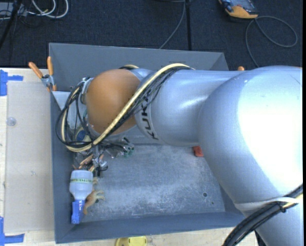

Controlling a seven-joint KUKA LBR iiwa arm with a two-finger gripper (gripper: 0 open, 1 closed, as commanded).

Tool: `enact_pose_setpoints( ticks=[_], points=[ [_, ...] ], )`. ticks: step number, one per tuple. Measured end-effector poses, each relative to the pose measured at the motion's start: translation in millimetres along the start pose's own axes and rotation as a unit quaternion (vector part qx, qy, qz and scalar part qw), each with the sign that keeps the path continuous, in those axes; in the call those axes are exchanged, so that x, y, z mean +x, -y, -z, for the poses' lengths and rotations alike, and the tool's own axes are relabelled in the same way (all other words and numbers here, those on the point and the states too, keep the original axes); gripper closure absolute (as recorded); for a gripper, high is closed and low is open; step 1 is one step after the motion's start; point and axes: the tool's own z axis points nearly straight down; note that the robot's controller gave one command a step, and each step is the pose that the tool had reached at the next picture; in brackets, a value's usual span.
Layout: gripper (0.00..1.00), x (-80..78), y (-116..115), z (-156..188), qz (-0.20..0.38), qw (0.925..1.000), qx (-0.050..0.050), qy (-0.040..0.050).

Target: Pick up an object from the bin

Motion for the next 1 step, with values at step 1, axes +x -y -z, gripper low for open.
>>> enact_pose_setpoints(
  ticks=[1],
  points=[
    [1.0,1.5,-1.0,10.1,0.0,1.0,-0.001,-0.0025]
  ],
)
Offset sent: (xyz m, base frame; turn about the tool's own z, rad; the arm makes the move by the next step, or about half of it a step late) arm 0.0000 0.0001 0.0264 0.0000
